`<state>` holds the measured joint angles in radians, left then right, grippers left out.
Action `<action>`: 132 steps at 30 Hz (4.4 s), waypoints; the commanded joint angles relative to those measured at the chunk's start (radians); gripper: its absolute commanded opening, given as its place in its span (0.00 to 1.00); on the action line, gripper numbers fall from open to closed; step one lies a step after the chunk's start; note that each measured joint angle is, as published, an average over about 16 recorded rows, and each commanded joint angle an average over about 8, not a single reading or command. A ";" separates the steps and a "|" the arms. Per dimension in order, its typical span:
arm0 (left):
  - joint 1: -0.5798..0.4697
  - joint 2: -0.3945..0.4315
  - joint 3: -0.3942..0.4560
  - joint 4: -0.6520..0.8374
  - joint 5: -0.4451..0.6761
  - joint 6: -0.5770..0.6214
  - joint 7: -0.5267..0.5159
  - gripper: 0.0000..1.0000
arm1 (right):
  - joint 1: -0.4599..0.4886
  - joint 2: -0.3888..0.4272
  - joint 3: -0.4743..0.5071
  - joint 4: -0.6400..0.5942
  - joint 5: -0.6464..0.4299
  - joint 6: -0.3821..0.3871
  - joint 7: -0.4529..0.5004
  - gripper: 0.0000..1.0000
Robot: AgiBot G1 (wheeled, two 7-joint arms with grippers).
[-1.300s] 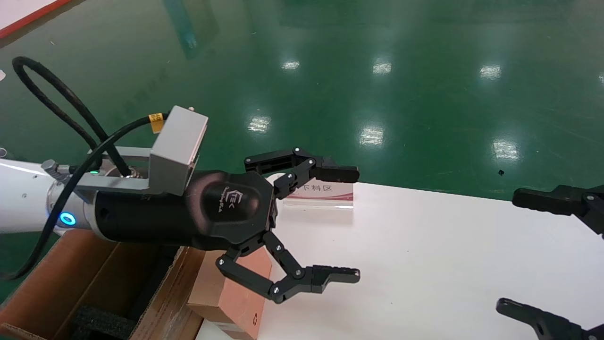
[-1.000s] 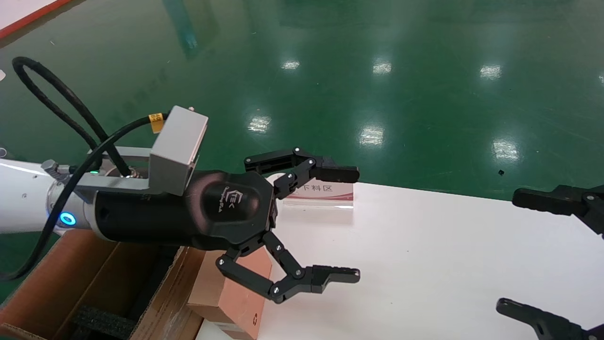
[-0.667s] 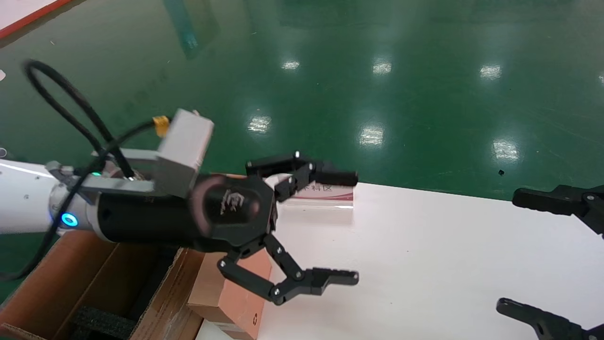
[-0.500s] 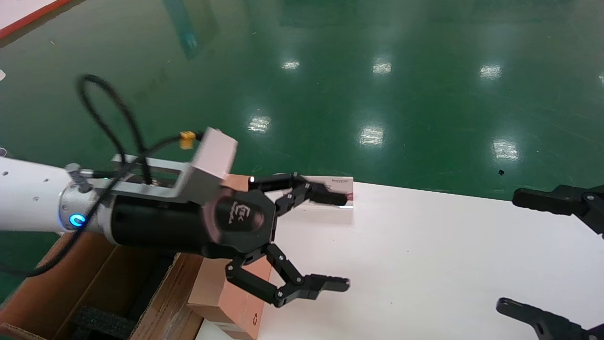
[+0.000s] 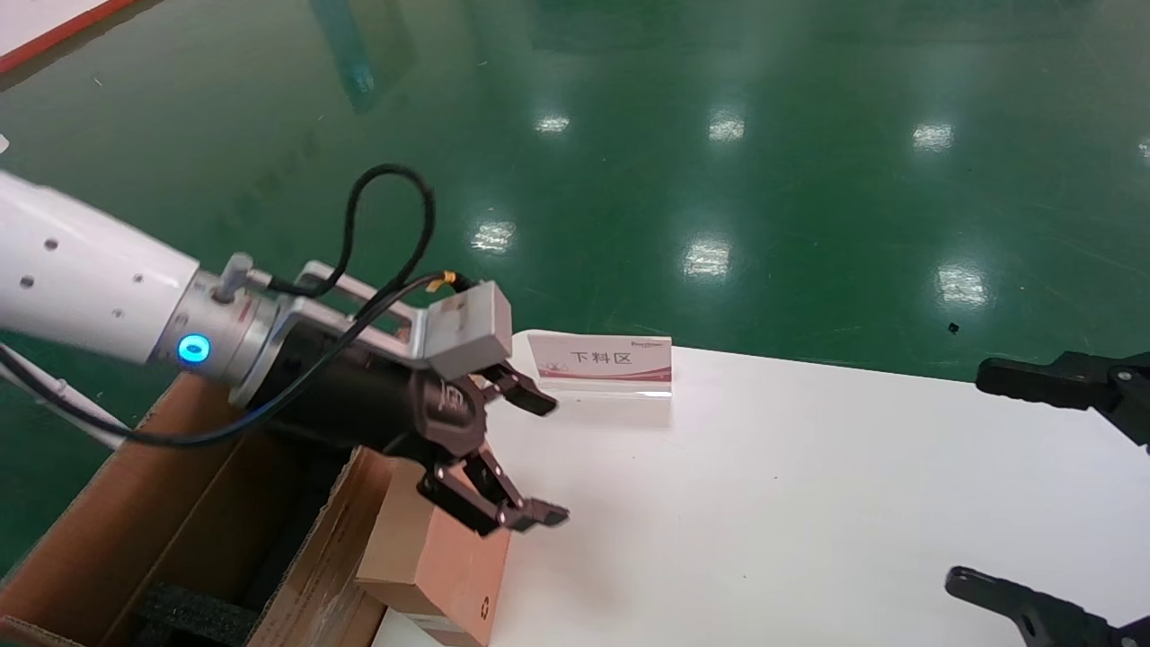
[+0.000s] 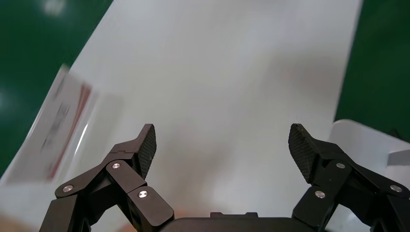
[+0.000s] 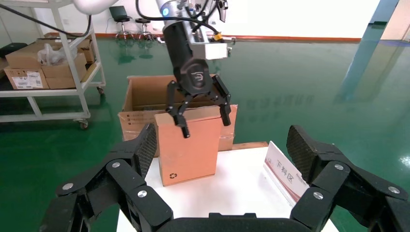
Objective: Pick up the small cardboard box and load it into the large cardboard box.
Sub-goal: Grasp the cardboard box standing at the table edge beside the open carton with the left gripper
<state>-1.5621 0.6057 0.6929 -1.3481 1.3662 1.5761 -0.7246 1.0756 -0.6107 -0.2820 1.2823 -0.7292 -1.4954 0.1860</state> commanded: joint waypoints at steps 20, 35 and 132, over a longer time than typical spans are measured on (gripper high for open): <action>-0.508 0.083 0.589 -0.010 0.192 0.010 -0.548 1.00 | 0.000 0.001 -0.002 0.000 0.001 0.001 -0.001 1.00; -0.731 0.114 0.959 -0.012 0.018 0.002 -0.719 1.00 | 0.001 0.001 -0.003 0.000 0.002 0.001 -0.001 1.00; -0.664 0.183 1.315 0.060 -0.115 -0.280 -0.691 1.00 | 0.002 0.003 -0.007 -0.003 0.005 0.003 -0.004 1.00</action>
<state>-2.2199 0.7912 2.0110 -1.2863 1.2562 1.2934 -1.4200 1.0775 -0.6080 -0.2891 1.2798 -0.7242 -1.4925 0.1816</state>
